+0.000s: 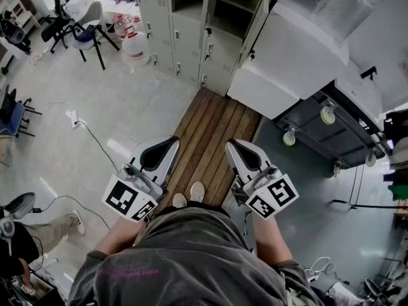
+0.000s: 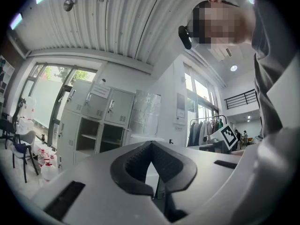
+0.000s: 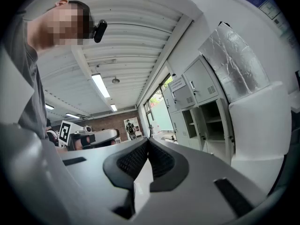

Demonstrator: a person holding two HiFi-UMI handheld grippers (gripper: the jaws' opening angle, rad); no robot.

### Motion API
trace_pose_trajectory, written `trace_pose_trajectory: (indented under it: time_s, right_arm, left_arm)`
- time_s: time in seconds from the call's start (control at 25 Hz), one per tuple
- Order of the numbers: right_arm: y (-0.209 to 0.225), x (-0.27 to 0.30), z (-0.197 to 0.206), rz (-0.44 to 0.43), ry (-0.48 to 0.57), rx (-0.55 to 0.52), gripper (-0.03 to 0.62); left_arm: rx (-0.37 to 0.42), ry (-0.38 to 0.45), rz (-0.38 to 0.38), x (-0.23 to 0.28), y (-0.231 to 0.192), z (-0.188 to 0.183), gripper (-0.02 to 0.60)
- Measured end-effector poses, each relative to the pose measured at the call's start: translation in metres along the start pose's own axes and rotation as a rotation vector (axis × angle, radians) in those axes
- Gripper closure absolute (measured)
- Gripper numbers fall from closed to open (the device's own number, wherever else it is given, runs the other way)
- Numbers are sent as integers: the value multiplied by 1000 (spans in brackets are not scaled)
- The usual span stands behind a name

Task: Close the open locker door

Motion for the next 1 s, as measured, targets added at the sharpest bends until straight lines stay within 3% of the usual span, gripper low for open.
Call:
trace_pose_trajectory:
  time_s: [1.0]
  right_arm:
    - [47, 5, -7, -67, -24, 32, 572]
  left_arm:
    - [7, -13, -44, 44, 3, 12, 568]
Point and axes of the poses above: the fingertips, and each gripper's own axes: x forward along the fingers, y to its right, z out of its underside, the point moved 4 cm from there along -x, backward along the fingers, and after that the axes turned 7 degrees about x, right-handed, at the moved point
